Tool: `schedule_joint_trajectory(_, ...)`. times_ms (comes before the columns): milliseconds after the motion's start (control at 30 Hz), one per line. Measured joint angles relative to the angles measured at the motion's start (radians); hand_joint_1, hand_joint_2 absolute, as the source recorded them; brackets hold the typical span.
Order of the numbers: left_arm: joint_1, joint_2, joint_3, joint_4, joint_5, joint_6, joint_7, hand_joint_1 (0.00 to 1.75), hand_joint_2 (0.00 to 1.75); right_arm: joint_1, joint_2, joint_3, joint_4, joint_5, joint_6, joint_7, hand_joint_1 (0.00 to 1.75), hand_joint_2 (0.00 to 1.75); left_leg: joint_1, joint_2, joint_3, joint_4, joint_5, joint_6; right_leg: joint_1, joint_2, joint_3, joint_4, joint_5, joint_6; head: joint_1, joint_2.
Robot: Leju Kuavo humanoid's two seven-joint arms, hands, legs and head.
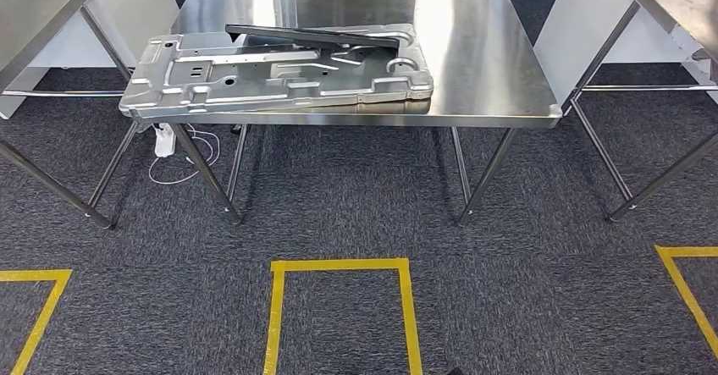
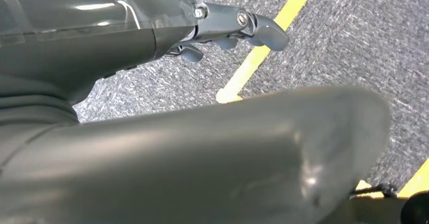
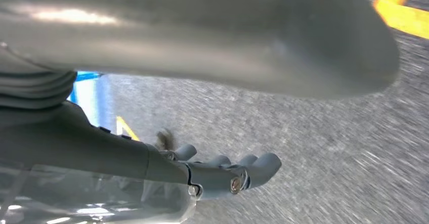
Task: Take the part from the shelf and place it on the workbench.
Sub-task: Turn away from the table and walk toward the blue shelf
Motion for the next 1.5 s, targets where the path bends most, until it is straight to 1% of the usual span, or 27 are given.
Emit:
schedule_joint_trajectory(33,-0.002,-0.002,0.0,0.0,0.001,0.001,0.005,0.0,0.0,0.003,-0.001,-0.003,0.001,-0.002,0.007,0.008,0.0,0.0,-0.002,-0.001,0.011,-0.026,-0.007,0.001,0.002,-0.001,-0.005,0.003,0.006,0.006,0.0,0.0)
schedule_joint_trajectory(100,-0.001,-0.004,0.001,0.001,0.004,0.003,0.014,0.0,0.0,0.008,-0.002,-0.009,0.003,-0.007,0.013,0.014,0.0,0.0,-0.003,-0.001,0.002,-0.037,-0.006,0.011,0.001,-0.001,-0.013,0.006,0.015,0.018,0.004,0.0)
schedule_joint_trajectory(133,0.001,-0.005,0.001,0.001,0.005,0.003,0.017,0.0,0.0,0.011,-0.002,-0.011,0.003,-0.008,0.014,0.011,0.0,0.0,-0.003,0.0,-0.005,-0.039,0.0,0.019,0.0,0.0,-0.02,0.013,0.006,0.023,0.005,0.0)
schedule_joint_trajectory(200,0.002,-0.008,0.001,0.003,0.006,0.003,0.019,0.0,0.0,0.015,-0.001,-0.013,0.004,-0.003,0.015,-0.006,0.0,0.0,-0.003,0.005,-0.023,-0.041,0.015,0.037,-0.004,0.002,-0.046,0.077,-0.059,0.028,0.014,0.0)
schedule_joint_trajectory(267,0.001,-0.01,0.001,0.003,0.008,0.002,0.023,0.0,0.0,0.017,0.0,-0.013,0.004,0.007,0.017,-0.031,0.0,0.0,-0.005,0.008,-0.043,-0.04,0.031,0.045,-0.004,0.002,-0.08,0.198,-0.14,0.031,0.031,0.0)
schedule_joint_trajectory(300,0.001,-0.011,0.002,0.003,0.009,0.001,0.027,0.0,0.0,0.016,0.0,-0.013,0.004,0.01,0.02,-0.045,0.0,0.0,-0.006,0.009,-0.053,-0.039,0.037,0.045,-0.004,0.002,-0.088,0.246,-0.157,0.031,0.039,0.0)
schedule_joint_trajectory(333,0.0,-0.011,0.002,0.003,0.011,0.0,0.031,0.0,0.0,0.015,0.0,-0.013,0.004,0.012,0.025,-0.059,0.0,0.0,-0.006,0.011,-0.062,-0.037,0.044,0.045,-0.004,0.002,-0.082,0.266,-0.154,0.031,0.044,0.0)
schedule_joint_trajectory(367,0.0,-0.013,0.003,0.003,0.012,-0.001,0.036,0.0,0.0,0.012,0.001,-0.013,0.004,0.015,0.034,-0.075,0.0,0.44,-0.007,0.011,-0.071,-0.035,0.049,0.044,-0.004,0.002,-0.058,0.248,-0.133,0.031,0.049,0.0)
schedule_joint_trajectory(467,-0.003,-0.018,0.009,0.003,0.019,-0.002,0.046,0.0,0.0,-0.002,0.001,-0.012,0.004,0.02,0.073,-0.124,0.0,1.75,-0.008,0.011,-0.088,-0.032,0.065,0.034,-0.002,0.003,0.075,0.058,-0.074,0.027,0.062,0.0)
schedule_joint_trajectory(533,-0.005,-0.021,0.012,0.003,0.024,-0.003,0.048,0.0,0.0,-0.011,0.002,-0.012,0.004,0.023,0.107,-0.15,0.0,1.75,-0.011,0.011,-0.095,-0.031,0.076,0.022,0.002,0.004,0.115,-0.014,-0.076,0.023,0.064,0.0)
schedule_joint_trajectory(633,-0.004,-0.021,0.017,0.004,0.027,-0.005,0.051,0.0,0.0,-0.013,0.004,-0.011,0.004,0.029,0.145,-0.164,0.0,1.75,-0.011,0.01,-0.111,-0.021,0.078,0.006,-0.004,0.003,0.101,-0.024,-0.071,0.008,0.056,0.0)
schedule_joint_trajectory(700,-0.003,-0.021,0.019,0.004,0.027,-0.009,0.054,0.0,0.0,-0.011,0.005,-0.01,0.004,0.033,0.152,-0.161,0.0,1.75,-0.01,0.008,-0.135,0.043,0.02,0.001,-0.01,0.001,0.085,-0.026,-0.06,-0.009,0.041,0.0)
schedule_joint_trajectory(767,-0.002,-0.021,0.02,0.005,0.027,-0.011,0.058,0.0,0.0,-0.011,0.005,-0.009,0.004,0.036,0.153,-0.156,0.0,1.75,-0.01,0.007,-0.173,0.173,-0.063,-0.001,-0.005,0.0,0.07,-0.024,-0.048,-0.017,0.025,0.0)
schedule_joint_trajectory(800,-0.002,-0.021,0.021,0.005,0.027,-0.012,0.058,0.0,0.0,-0.01,0.005,-0.009,0.004,0.037,0.152,-0.153,0.0,1.75,-0.01,0.007,-0.185,0.229,-0.087,-0.001,-0.003,-0.001,0.062,-0.023,-0.043,-0.018,0.021,0.0)
schedule_joint_trajectory(833,-0.001,-0.021,0.022,0.006,0.027,-0.012,0.059,0.0,0.0,-0.009,0.005,-0.009,0.004,0.038,0.151,-0.15,0.0,1.75,-0.01,0.007,-0.183,0.256,-0.091,-0.001,-0.001,-0.001,0.054,-0.02,-0.038,-0.019,0.017,0.0)
schedule_joint_trajectory(867,-0.001,-0.021,0.023,0.006,0.027,-0.012,0.06,0.0,0.0,-0.008,0.005,-0.009,0.004,0.038,0.15,-0.144,0.0,1.75,-0.01,0.007,-0.162,0.242,-0.077,-0.001,0.0,-0.001,0.046,-0.017,-0.035,-0.018,0.014,0.0)
schedule_joint_trajectory(900,-0.001,-0.021,0.024,0.007,0.027,-0.012,0.061,0.0,0.0,-0.007,0.005,-0.009,0.004,0.039,0.148,-0.139,0.0,1.75,-0.01,0.007,-0.124,0.191,-0.051,0.0,0.0,-0.001,0.04,-0.013,-0.032,-0.017,0.011,0.0)
schedule_joint_trajectory(967,-0.003,-0.021,0.026,0.007,0.027,-0.011,0.063,0.0,0.0,-0.004,0.005,-0.009,0.004,0.041,0.142,-0.129,0.0,1.75,-0.011,0.007,-0.034,0.046,-0.009,0.002,0.001,-0.001,0.03,-0.005,-0.028,-0.013,0.005,0.0)
schedule_joint_trajectory(1000,-0.004,-0.021,0.026,0.007,0.027,-0.01,0.062,0.0,0.0,-0.002,0.004,-0.009,0.004,0.041,0.138,-0.127,0.0,1.75,-0.012,0.006,-0.006,-0.007,-0.001,0.004,0.002,-0.001,0.025,-0.002,-0.025,-0.008,0.003,0.0)
schedule_joint_trajectory(1033,-0.004,-0.021,0.026,0.008,0.027,-0.01,0.058,0.0,0.0,-0.001,0.003,-0.009,0.004,0.04,0.135,-0.127,0.0,1.75,-0.014,0.006,0.007,-0.036,-0.001,0.005,0.004,-0.001,0.021,0.001,-0.021,-0.003,0.002,0.0)
schedule_joint_trajectory(1133,-0.003,-0.021,0.026,0.008,0.027,-0.011,0.045,0.0,0.0,0.002,0.0,-0.009,0.005,0.035,0.13,-0.13,0.0,1.75,-0.015,0.006,-0.001,-0.047,0.004,0.02,0.005,-0.001,0.011,0.006,-0.015,0.014,0.002,0.0)
schedule_joint_trajectory(1200,-0.003,-0.022,0.026,0.009,0.027,-0.009,0.045,0.0,0.87,0.004,-0.003,-0.008,0.005,0.033,0.129,-0.131,0.0,1.75,-0.012,0.008,-0.01,-0.052,0.016,0.037,0.004,0.0,-0.012,0.057,-0.057,0.021,0.011,0.0)
schedule_joint_trajectory(1267,-0.003,-0.023,0.026,0.009,0.029,0.002,0.054,0.0,1.75,0.005,-0.004,-0.008,0.005,0.031,0.124,-0.135,0.0,1.75,-0.011,0.011,-0.022,-0.051,0.025,0.045,0.002,0.001,-0.063,0.18,-0.131,0.026,0.026,0.0)
schedule_joint_trajectory(1333,-0.001,-0.026,0.027,0.009,0.032,0.016,0.068,0.0,1.75,0.006,-0.007,-0.009,0.005,0.027,0.108,-0.14,0.0,1.75,-0.011,0.012,-0.031,-0.05,0.03,0.045,-0.001,0.001,-0.094,0.274,-0.163,0.028,0.04,0.0)
schedule_joint_trajectory(1367,-0.001,-0.028,0.027,0.01,0.034,0.022,0.074,0.0,1.75,0.007,-0.007,-0.009,0.005,0.026,0.093,-0.143,0.0,1.75,-0.01,0.012,-0.034,-0.049,0.032,0.045,-0.002,0.001,-0.085,0.269,-0.15,0.029,0.045,0.0)
schedule_joint_trajectory(1467,-0.001,-0.04,0.031,0.011,0.041,0.04,0.08,0.0,1.75,-0.001,-0.01,-0.014,0.005,0.022,0.024,-0.156,0.0,1.75,-0.01,0.011,-0.037,-0.043,0.032,0.039,-0.007,0.001,0.018,0.088,-0.061,0.03,0.056,0.0)
schedule_joint_trajectory(1500,-0.002,-0.045,0.034,0.011,0.043,0.046,0.082,0.0,1.75,-0.006,-0.011,-0.017,0.005,0.021,0.004,-0.16,0.0,1.75,-0.011,0.01,-0.04,-0.039,0.033,0.035,-0.006,0.002,0.042,0.034,-0.047,0.028,0.059,0.0)
